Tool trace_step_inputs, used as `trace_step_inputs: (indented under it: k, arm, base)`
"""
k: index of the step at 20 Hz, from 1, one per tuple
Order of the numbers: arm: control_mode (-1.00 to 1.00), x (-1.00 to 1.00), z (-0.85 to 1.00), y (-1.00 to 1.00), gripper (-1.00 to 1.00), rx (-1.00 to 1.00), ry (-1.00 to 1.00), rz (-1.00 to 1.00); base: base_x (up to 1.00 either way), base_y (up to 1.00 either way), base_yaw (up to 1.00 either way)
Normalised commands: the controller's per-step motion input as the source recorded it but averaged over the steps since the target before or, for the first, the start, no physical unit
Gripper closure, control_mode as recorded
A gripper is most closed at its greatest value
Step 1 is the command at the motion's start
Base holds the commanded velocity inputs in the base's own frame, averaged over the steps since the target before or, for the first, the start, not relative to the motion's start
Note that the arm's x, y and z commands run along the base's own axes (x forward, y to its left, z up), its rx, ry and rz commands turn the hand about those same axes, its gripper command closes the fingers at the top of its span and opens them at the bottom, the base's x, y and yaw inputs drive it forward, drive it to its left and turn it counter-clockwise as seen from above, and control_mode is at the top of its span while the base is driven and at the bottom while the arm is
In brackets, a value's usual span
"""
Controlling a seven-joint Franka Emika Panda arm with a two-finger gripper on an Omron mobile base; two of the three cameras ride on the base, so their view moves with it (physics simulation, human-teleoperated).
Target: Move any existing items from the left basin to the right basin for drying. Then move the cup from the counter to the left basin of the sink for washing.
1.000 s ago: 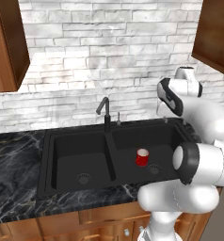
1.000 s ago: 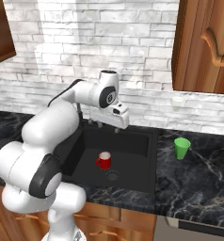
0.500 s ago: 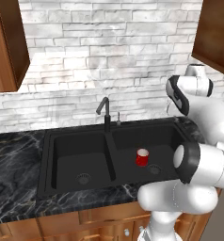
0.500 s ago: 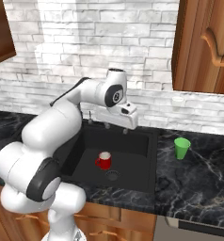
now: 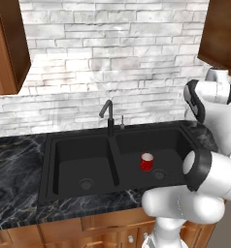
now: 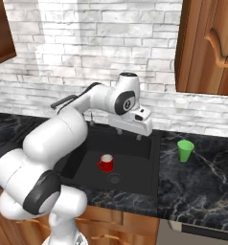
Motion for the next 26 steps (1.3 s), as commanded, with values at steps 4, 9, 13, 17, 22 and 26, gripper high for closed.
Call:
trace_step_inputs:
  k: [4,9,13,17,22,26]
  arm:
    - [-1.00,-0.05,0.00,-0.37,-1.00,-0.03,-0.06,0.00]
    - [-1.00,0.00,0.00,-0.30,-1.00,-0.02,-0.01,0.00]
    - [-1.00,0.01,0.00,-0.37,-1.00,0.00,0.00,0.00]
    - [-1.00,0.05,-0.01,-0.27,-1.00,-0.01,-0.03,0.00]
    - [-1.00,0.13,-0.01,-0.15,-1.00,-0.01,0.00,0.00]
    - [-1.00,0.09,-0.04,-0.09,-1.00,-0.01,-0.01,0.00]
  base:
    - [0.00,0.00,0.00]
    - [0.00,0.00,0.00]
    - [0.00,0.00,0.00]
    - [0.00,0.00,0.00]
    - [0.00,0.00,0.00]
    - [0.00,0.00,0.00]
